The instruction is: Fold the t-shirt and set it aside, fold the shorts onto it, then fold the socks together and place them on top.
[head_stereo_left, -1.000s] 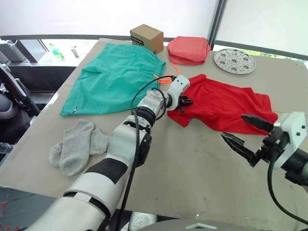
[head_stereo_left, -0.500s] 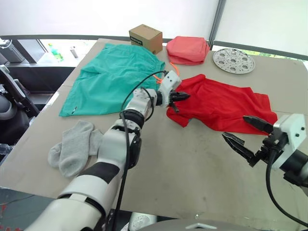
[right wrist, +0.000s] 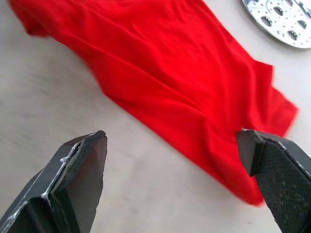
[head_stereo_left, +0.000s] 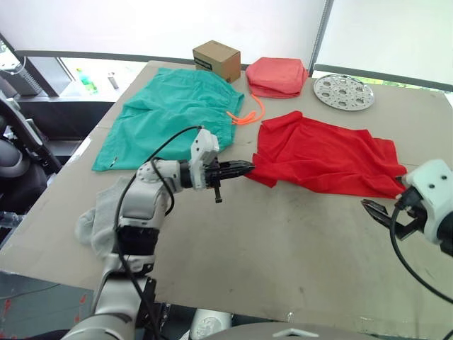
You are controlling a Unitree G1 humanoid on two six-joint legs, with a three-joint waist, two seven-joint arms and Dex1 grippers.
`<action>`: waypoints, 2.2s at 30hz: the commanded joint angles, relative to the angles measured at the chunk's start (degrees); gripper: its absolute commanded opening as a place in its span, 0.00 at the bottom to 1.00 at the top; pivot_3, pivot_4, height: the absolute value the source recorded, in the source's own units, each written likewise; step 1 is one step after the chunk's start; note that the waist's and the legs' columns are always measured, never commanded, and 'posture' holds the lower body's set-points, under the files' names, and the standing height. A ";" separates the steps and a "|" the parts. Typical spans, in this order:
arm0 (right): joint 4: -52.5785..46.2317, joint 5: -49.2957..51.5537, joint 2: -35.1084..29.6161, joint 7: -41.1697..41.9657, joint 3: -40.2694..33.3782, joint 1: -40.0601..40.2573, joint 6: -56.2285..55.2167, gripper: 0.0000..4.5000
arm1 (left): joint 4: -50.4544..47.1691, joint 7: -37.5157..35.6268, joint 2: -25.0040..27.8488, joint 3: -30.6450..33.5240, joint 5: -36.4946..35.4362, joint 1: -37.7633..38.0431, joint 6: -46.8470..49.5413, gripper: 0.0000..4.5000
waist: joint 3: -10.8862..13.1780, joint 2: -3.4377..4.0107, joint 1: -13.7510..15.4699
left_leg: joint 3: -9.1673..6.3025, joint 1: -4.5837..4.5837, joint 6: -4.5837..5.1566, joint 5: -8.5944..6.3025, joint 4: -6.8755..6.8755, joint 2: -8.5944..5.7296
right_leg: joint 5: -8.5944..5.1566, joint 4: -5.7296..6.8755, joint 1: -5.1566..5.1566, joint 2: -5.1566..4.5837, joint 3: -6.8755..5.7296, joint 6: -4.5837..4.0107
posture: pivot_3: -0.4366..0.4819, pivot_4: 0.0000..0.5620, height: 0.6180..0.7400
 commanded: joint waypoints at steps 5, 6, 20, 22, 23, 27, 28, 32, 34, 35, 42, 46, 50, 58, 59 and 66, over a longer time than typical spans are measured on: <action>12.30 -8.35 -7.31 2.95 19.03 -18.81 4.24 1.00 | -15.22 4.90 3.30 0.43 -4.66 9.46 3.01 0.01 | 0.00 -0.01 0.02 | 0.05 0.04 -0.01 0.00 -0.21 0.05 | -0.01 -0.05 -0.08 0.03 0.06 -0.04 | 0.48 0.27 1.00; 13.87 -8.79 -6.70 3.68 21.52 -21.89 5.11 1.00 | -16.59 5.28 4.02 0.98 -5.56 10.74 3.72 0.01 | 0.00 -0.01 -0.03 | 0.05 0.02 -0.01 0.00 -0.24 0.05 | -0.01 -0.05 -0.11 0.04 0.07 -0.04 | 0.48 0.27 1.00; 28.95 -17.03 -2.41 20.69 39.50 -36.27 4.27 1.00 | -25.36 3.20 18.00 9.83 -16.02 27.56 7.69 0.01 | 0.03 0.10 0.21 | 0.11 -0.20 -0.01 -0.02 -0.22 0.19 | -0.01 -0.27 -0.29 -0.21 -0.05 -0.04 | 0.48 0.27 1.00; 29.51 -18.98 -2.46 23.01 42.05 -36.78 3.52 1.00 | -25.18 4.10 17.65 9.32 -16.06 26.36 7.45 0.01 | 0.03 0.11 0.17 | 0.12 -0.20 -0.01 -0.02 -0.21 0.19 | 0.00 -0.27 -0.29 -0.20 -0.04 -0.04 | 0.48 0.27 1.00; 30.55 -19.94 -1.85 23.65 43.14 -37.54 3.56 1.00 | -25.08 4.63 17.36 9.12 -16.31 25.61 7.62 0.01 | 0.03 0.11 0.16 | 0.11 -0.20 -0.01 -0.02 -0.21 0.19 | 0.00 -0.27 -0.29 -0.20 -0.05 -0.04 | 0.48 0.27 1.00; 35.19 -24.01 0.48 26.03 46.42 -41.54 3.06 0.72 | -24.61 4.32 18.09 8.31 -16.18 24.94 7.18 0.00 | 0.03 0.13 -0.10 | 0.16 -0.21 -0.01 -0.02 -0.23 0.19 | 0.00 -0.27 -0.33 -0.17 -0.02 -0.05 | 0.48 0.27 1.00; 36.38 -24.94 1.00 26.69 47.15 -42.54 2.96 0.72 | -24.44 4.30 18.26 8.20 -16.19 24.83 7.03 0.00 | 0.03 0.13 -0.14 | 0.19 -0.20 0.00 -0.02 -0.25 0.19 | 0.01 -0.27 -0.34 -0.14 0.02 -0.06 | 0.48 0.27 1.00; 39.77 -27.70 1.85 30.11 50.02 -45.32 3.17 0.72 | -24.00 4.69 18.29 7.87 -16.29 24.05 6.49 0.00 | 0.03 0.13 0.05 | 0.17 -0.22 0.00 -0.02 -0.28 0.21 | 0.01 -0.27 -0.36 -0.02 -0.03 -0.07 | 0.48 0.27 1.00; 41.08 -28.85 2.05 31.79 51.35 -46.42 3.83 0.72 | -24.07 5.11 18.05 7.53 -16.28 23.51 6.35 0.00 | 0.03 0.13 0.14 | 0.17 -0.24 0.00 -0.02 -0.28 0.22 | 0.01 -0.27 -0.36 -0.02 -0.04 -0.08 | 0.48 0.27 1.00; 41.59 -29.59 1.97 32.63 52.19 -46.93 3.96 0.72 | -24.16 5.38 17.87 7.35 -16.26 23.33 6.30 0.00 | 0.04 0.14 0.15 | 0.16 -0.25 0.00 -0.02 -0.27 0.21 | 0.01 -0.27 -0.36 -0.03 -0.05 -0.08 | 0.48 0.27 1.00; 45.09 -34.18 2.28 37.58 56.81 -49.14 3.57 0.72 | -24.53 7.35 16.64 6.79 -16.26 22.65 5.78 0.00 | 0.04 0.14 0.05 | 0.18 -0.26 0.01 -0.03 -0.25 0.19 | 0.02 -0.28 -0.37 -0.15 -0.03 -0.08 | 0.48 0.27 1.00; 47.90 -36.76 3.79 38.76 58.38 -50.15 2.83 0.72 | -24.96 8.23 16.24 6.26 -16.19 22.82 5.37 0.00 | 0.04 0.14 0.05 | 0.17 -0.26 0.01 -0.03 -0.26 0.21 | 0.02 -0.28 -0.37 -0.13 -0.04 -0.08 | 0.48 0.27 1.00; 50.25 -39.44 4.61 40.55 59.74 -50.59 1.11 0.59 | -24.77 9.05 15.97 5.85 -15.89 23.03 4.55 0.00 | 0.04 0.14 0.05 | 0.19 -0.26 0.01 -0.03 -0.25 0.19 | 0.02 -0.28 -0.37 -0.11 -0.02 -0.08 | 0.48 0.27 1.00; 43.27 -39.29 1.42 42.06 55.07 -46.85 3.59 0.01 | -23.75 10.50 15.31 5.48 -15.06 23.85 3.04 0.00 | 0.04 0.14 0.18 | 0.15 -0.29 0.01 -0.03 -0.26 0.18 | 0.02 -0.28 -0.38 -0.17 -0.07 -0.09 | 0.48 0.27 1.00; 41.43 -38.79 0.91 41.70 53.62 -45.57 4.51 0.01 | -23.27 10.64 15.18 5.39 -14.87 23.69 2.74 0.00 | 0.04 0.15 0.19 | 0.15 -0.29 0.01 -0.03 -0.26 0.19 | 0.02 -0.28 -0.38 -0.20 -0.07 -0.09 | 0.48 0.27 1.00; 26.64 -34.63 -0.30 37.71 38.83 -35.51 12.85 0.01 | -18.64 10.83 14.30 4.42 -12.75 21.24 0.33 0.00 | 0.04 0.16 0.15 | 0.14 -0.30 0.00 -0.03 -0.26 0.20 | 0.02 -0.28 -0.39 -0.22 -0.08 -0.08 | 0.48 0.27 1.00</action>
